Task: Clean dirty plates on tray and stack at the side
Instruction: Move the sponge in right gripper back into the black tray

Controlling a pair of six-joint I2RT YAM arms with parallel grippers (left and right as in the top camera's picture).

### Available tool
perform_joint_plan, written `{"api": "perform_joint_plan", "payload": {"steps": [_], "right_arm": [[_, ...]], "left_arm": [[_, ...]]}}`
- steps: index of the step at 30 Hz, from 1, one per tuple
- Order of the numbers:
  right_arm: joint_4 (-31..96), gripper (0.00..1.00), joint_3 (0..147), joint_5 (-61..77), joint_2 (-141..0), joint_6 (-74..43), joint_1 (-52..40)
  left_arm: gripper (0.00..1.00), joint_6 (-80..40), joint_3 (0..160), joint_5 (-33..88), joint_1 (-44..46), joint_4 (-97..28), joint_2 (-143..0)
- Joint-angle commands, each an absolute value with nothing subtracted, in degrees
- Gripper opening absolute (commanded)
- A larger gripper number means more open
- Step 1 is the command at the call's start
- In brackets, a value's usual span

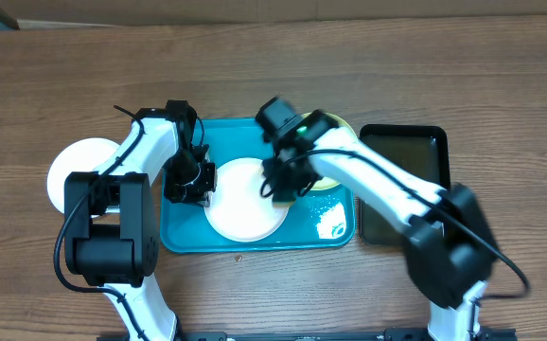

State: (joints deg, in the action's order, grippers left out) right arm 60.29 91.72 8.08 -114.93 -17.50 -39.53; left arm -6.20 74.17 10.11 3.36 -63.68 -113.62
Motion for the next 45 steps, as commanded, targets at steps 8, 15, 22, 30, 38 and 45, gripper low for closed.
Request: {"api": "perform_joint_plan", "payload": {"steps": [8, 15, 22, 30, 38, 45], "right_arm": [[69.38, 0.04, 93.45, 3.79, -104.64, -22.04, -20.36], [70.87, 0.04, 87.44, 4.36, -104.64, -16.03, -13.04], [66.67, 0.04, 79.85, 4.84, -104.64, -16.05, -13.43], [65.65, 0.04, 79.85, 8.32, -104.64, -12.86, -13.45], [66.52, 0.04, 79.81, -2.04, -104.64, -22.22, -13.43], [66.19, 0.04, 77.93, -2.94, -104.64, -22.76, -13.43]], "left_arm": [[0.04, -6.44, 73.69, 8.36, 3.03, -63.83, -113.49], [0.04, -7.99, 74.39, 8.19, 3.03, -64.84, -113.49], [0.04, -6.87, 74.39, 6.87, 3.03, -73.78, -113.49], [0.04, -9.45, 74.41, 7.01, 3.03, -70.63, -113.49], [0.04, -12.62, 74.41, 1.85, 3.03, -74.54, -113.49], [0.04, -13.52, 74.41, 0.89, 3.03, -81.82, -113.49]]}}
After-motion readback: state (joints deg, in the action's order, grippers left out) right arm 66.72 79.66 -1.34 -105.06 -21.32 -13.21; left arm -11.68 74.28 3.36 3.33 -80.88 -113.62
